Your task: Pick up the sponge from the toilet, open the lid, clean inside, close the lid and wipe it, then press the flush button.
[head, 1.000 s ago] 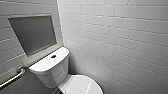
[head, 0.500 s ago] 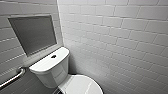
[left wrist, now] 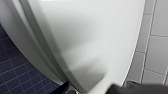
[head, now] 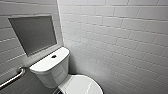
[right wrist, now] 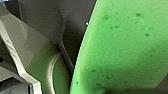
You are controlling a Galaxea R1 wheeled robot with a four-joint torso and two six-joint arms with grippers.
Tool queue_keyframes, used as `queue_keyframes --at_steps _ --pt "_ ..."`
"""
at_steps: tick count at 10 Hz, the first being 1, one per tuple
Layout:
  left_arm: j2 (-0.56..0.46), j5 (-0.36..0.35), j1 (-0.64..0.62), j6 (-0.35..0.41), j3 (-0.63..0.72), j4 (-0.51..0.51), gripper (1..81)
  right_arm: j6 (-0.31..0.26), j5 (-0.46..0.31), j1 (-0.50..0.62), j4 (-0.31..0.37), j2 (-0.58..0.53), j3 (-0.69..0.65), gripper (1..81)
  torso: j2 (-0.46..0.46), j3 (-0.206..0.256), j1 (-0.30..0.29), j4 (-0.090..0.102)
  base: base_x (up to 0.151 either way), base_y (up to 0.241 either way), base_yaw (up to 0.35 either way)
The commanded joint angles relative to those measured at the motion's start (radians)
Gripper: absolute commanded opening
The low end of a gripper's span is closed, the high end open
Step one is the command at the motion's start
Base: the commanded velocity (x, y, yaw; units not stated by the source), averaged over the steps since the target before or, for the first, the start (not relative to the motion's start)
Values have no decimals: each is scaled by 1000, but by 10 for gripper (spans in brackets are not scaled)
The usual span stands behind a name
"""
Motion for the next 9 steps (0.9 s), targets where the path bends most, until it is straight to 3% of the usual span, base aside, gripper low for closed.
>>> queue_keyframes --at_steps 1,5,9 --pt "47 -22 -153 10 -51 7 811 4 -1 33 7 3 2 10 0 0 0 0 0 0 0" --pt "29 -25 -162 -32 -63 4 811 4 -1 35 7 3 2 10 0 0 0 0 0 0 0" --pt "-72 -119 -170 -79 79 2 811 4 -1 35 7 3 2 10 0 0 0 0 0 0 0"
